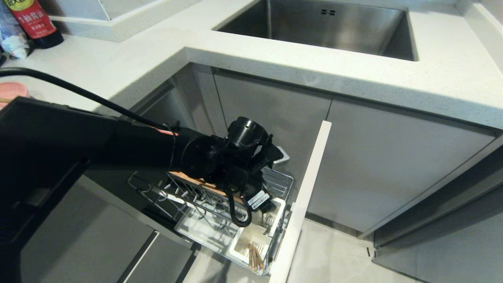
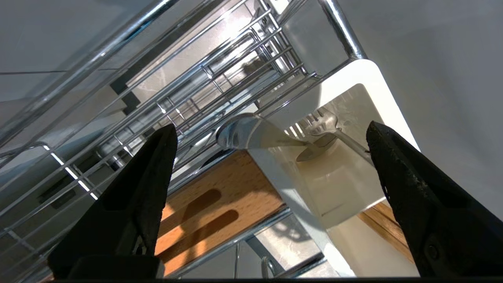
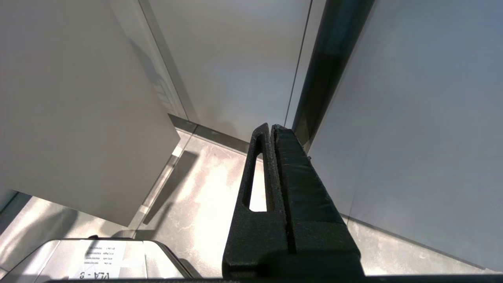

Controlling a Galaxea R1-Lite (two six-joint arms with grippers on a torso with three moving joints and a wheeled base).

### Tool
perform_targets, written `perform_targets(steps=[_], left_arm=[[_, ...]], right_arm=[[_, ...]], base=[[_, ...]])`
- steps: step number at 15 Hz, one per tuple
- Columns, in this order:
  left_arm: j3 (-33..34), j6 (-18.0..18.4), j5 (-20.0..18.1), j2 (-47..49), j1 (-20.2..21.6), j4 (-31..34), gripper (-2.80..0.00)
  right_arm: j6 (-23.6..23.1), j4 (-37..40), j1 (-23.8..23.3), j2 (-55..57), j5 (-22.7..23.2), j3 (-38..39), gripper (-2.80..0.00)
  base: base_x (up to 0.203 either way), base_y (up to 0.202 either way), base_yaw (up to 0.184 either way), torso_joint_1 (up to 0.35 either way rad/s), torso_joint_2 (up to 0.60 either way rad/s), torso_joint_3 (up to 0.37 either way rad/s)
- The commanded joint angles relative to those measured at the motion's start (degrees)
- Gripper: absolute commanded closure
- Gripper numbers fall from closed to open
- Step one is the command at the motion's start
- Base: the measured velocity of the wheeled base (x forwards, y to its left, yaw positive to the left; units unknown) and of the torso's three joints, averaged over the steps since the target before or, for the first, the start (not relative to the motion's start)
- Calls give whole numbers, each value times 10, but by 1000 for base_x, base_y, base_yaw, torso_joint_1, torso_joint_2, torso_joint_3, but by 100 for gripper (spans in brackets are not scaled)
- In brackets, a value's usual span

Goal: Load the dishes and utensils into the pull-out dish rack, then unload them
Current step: Take the spoon out of the cupboard

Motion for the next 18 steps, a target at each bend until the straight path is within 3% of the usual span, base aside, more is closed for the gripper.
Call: perform_targets(steps=[1,14,15,18], left_arm=[[-2,1,1,8,-1,1,-280],[-3,0,-1,7,0,-23,-280],[-3,0,-1,7,0,-24,0],[-3,0,-1,8,0,-23,0]], right_arm=[[0,0,0,0,0,0,0],[0,0,0,0,0,0,0],[0,0,0,0,0,0,0],[0,0,0,-1,0,0,0]], base=[[0,0,0,0,0,0],[0,0,0,0,0,0],[0,0,0,0,0,0],[0,0,0,0,0,0]])
